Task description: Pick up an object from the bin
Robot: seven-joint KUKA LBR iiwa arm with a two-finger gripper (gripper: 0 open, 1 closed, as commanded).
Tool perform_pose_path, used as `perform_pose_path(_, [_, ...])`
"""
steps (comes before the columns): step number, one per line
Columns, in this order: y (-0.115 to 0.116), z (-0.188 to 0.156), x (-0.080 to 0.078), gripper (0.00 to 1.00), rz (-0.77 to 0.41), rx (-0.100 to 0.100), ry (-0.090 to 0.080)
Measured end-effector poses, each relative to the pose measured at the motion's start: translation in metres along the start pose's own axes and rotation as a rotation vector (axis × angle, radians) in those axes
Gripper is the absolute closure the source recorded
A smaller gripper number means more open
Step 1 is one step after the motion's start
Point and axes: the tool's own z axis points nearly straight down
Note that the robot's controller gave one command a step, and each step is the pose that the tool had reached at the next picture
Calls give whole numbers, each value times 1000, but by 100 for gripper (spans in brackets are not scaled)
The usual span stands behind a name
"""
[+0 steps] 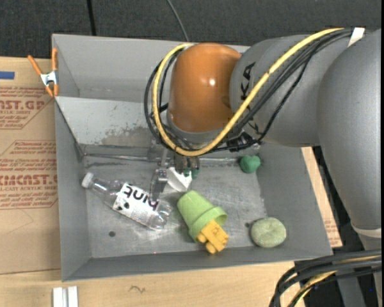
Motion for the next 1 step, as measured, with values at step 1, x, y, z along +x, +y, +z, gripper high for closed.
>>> perform_pose_path(1, [29, 28, 10, 0, 25, 2, 7])
